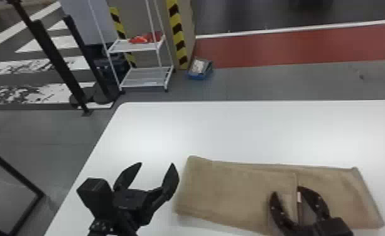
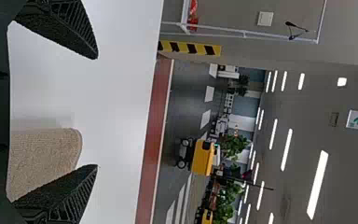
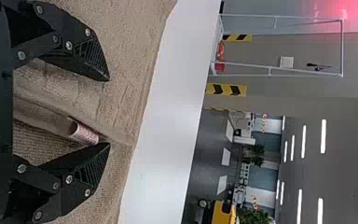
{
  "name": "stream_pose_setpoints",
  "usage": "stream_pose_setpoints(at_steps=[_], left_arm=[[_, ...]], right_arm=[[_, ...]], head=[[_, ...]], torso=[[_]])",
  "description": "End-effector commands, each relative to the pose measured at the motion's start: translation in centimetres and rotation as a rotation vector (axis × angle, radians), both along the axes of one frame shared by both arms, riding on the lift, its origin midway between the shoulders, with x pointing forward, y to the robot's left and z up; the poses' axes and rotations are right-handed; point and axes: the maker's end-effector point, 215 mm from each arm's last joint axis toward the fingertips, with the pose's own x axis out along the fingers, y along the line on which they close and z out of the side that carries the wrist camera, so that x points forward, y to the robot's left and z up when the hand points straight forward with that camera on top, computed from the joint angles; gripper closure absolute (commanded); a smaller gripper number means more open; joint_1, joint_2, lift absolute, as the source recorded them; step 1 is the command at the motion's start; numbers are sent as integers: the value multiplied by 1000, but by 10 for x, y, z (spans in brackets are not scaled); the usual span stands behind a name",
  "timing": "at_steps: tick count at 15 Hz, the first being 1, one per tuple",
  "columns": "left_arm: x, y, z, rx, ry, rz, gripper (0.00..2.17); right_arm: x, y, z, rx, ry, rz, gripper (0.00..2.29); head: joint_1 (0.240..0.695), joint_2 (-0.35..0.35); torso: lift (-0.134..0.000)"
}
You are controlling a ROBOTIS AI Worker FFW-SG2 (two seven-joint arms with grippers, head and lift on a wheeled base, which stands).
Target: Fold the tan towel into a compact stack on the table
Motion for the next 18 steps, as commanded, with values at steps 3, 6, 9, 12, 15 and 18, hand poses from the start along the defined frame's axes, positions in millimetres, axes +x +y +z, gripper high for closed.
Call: stream_pose_setpoints(at_steps=[3, 6, 9, 12, 15, 18], left_arm=[[0, -1, -2, -4, 3, -1, 39], [-1, -1, -2, -4, 4, -1, 39], [-1, -2, -5, -5, 8, -3, 39], [-1, -4, -5, -10, 7, -9, 39], [-1, -5, -6, -12, 10, -13, 39], [-1, -6, -6, -13, 9, -19, 39]], right_arm=[[-1, 1, 5, 10, -15, 1, 478], [-4, -5, 16, 20, -38, -13, 235], [-4, -8, 11, 14, -29, -17, 235], [-2, -6, -1, 0, -3, -12, 259], [-2, -3, -5, -7, 1, -6, 387], [-2, 1, -2, -5, -10, 4, 505]], head=[[695, 239], [695, 239], [695, 231], [695, 227], [695, 226], [695, 229]], torso=[[-114], [-114], [-114], [-114], [-114], [-114]])
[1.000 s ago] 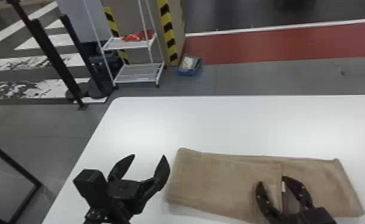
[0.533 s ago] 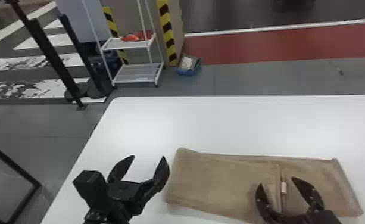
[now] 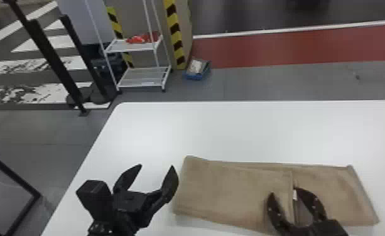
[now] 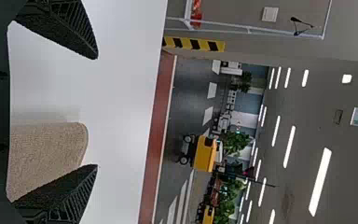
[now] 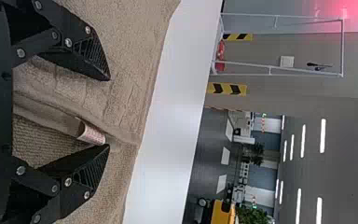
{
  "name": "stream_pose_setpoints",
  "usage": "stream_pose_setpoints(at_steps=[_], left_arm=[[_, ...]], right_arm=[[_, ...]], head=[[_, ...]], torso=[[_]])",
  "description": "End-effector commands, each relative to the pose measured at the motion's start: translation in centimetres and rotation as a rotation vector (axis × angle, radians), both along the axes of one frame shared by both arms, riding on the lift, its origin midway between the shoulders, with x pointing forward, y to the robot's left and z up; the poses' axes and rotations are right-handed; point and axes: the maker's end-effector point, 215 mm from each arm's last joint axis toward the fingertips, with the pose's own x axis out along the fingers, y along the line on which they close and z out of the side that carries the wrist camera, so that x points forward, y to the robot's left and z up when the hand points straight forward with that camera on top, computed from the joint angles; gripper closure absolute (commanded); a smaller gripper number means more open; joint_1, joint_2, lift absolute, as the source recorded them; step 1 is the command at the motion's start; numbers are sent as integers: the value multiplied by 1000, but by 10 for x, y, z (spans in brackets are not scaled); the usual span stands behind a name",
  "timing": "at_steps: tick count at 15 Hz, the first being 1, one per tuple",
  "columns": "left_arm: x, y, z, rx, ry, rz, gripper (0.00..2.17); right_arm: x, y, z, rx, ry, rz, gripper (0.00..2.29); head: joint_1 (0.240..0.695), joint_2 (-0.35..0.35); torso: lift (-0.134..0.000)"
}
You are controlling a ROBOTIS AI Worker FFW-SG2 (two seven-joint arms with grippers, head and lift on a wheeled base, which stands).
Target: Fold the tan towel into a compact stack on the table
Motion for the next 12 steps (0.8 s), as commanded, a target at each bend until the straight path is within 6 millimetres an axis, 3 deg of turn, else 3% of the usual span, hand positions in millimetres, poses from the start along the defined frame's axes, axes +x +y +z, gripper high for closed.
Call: stream_pose_setpoints(at_steps=[1, 6, 7, 12], left_arm=[[-1, 0, 0, -2, 1, 1, 39], [-1, 0, 0, -2, 1, 0, 43], [-1, -1, 0, -3, 1, -2, 43], [-2, -1, -1, -3, 3, -5, 43]], right_arm=[[0, 2, 4, 5, -11, 3, 505], [0, 2, 8, 12, -22, 2, 653], [0, 2, 7, 11, -22, 2, 785], [0, -6, 14, 15, -40, -10, 765]], head=[[695, 231], [695, 235], [695, 235], [695, 232]], torso=[[-114], [-114], [-114], [-114]])
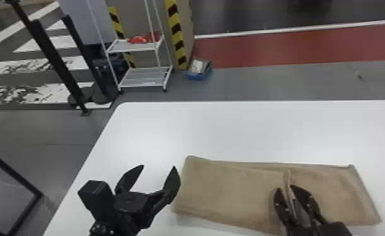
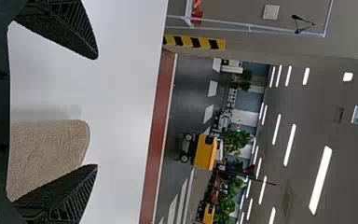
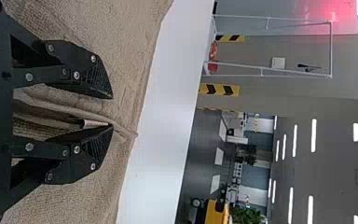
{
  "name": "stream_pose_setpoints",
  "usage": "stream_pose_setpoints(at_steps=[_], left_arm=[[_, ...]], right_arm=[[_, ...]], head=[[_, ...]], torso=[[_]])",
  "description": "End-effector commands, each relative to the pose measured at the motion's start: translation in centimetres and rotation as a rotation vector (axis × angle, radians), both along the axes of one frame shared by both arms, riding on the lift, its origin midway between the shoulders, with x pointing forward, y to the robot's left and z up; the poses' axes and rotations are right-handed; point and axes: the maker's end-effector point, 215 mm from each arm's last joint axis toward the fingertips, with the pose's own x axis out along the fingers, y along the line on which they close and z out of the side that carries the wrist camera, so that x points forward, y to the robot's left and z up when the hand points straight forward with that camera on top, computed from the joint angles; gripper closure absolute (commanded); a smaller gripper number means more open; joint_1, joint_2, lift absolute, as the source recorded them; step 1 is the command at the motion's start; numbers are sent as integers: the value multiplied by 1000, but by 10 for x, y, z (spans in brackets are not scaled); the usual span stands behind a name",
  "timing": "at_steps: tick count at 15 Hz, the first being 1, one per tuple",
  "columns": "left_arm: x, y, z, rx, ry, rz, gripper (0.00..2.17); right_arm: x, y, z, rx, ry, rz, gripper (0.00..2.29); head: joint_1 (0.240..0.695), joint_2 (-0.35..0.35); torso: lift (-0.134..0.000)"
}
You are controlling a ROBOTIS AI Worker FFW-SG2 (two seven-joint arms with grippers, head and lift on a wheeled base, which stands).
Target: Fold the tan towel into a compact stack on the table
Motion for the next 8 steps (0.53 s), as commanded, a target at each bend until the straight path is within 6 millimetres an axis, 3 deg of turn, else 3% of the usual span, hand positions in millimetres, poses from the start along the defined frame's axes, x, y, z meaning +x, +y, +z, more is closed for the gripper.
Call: stream_pose_setpoints(at_steps=[1, 6, 8], left_arm=[[0, 0, 0, -2, 1, 2, 43], [-1, 0, -1, -2, 2, 2, 43], [-1, 0, -1, -2, 2, 2, 43]], right_arm=[[0, -8, 5, 1, -10, -13, 697], [-1, -17, 3, -5, -7, -29, 684], [-1, -21, -3, -13, 11, -37, 572]], head=[[695, 231], [695, 216], [695, 210]], torso=[[-114], [-114], [-114]])
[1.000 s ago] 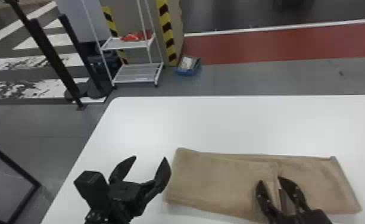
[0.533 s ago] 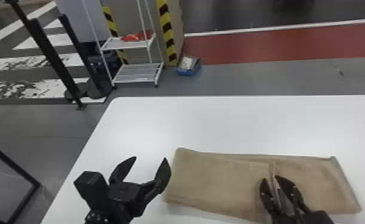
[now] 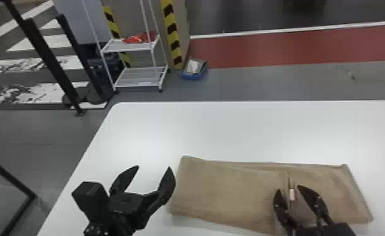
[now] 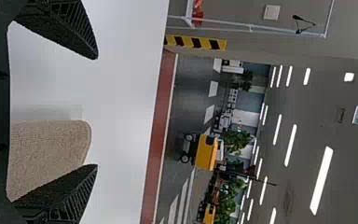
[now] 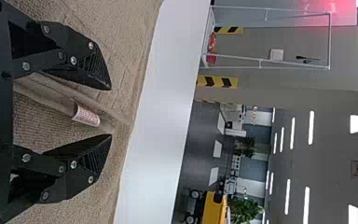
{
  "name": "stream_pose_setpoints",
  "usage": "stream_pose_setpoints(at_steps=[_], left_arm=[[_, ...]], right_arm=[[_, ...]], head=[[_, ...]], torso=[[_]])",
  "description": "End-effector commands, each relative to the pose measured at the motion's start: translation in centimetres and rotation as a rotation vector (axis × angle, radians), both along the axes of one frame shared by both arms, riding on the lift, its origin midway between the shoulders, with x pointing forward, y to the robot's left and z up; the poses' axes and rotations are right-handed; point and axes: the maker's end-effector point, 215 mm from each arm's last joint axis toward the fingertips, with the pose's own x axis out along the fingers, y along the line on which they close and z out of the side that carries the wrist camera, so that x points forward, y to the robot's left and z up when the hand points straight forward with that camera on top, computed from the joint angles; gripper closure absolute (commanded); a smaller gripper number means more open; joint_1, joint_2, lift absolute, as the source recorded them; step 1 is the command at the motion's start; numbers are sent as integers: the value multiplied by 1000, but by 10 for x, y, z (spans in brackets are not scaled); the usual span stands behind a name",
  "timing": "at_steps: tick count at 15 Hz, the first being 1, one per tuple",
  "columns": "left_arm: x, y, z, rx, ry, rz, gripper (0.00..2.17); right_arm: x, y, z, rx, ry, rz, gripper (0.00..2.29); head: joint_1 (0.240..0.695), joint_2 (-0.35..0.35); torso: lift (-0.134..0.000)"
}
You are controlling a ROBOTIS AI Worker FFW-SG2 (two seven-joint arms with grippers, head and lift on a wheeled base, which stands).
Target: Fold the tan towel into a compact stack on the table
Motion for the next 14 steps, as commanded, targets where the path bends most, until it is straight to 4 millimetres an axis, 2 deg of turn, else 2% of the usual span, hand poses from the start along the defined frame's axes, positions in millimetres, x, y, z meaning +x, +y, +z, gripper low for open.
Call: stream_pose_setpoints(at_steps=[1, 4, 6, 8, 9, 12, 13, 14], left_arm=[[0, 0, -1, -2, 1, 2, 43], [0, -1, 0, -3, 0, 0, 43], [0, 0, 0, -2, 0, 1, 43], [0, 0, 0, -2, 0, 1, 43], [0, -1, 0, -3, 0, 0, 43], [0, -1, -1, -3, 1, 0, 43], [0, -1, -1, -3, 1, 0, 43], [0, -1, -1, -3, 1, 0, 43]], right_arm=[[0, -2, -9, -9, 23, -4, 572], [2, 0, -13, -14, 29, 0, 589], [2, 3, -9, -8, 18, 4, 772], [2, 6, -3, 1, 0, 10, 822], [1, 7, -2, 2, 0, 11, 940], [2, 7, -3, 2, 0, 11, 994], [2, 7, -2, 2, -2, 11, 1207], [2, 8, -2, 2, -2, 13, 1241]], head=[[695, 208], [695, 204], [695, 206], [695, 208], [695, 209], [695, 215], [695, 215], [695, 215]], torso=[[-114], [-114], [-114], [-114], [-114], [-114], [-114], [-114]])
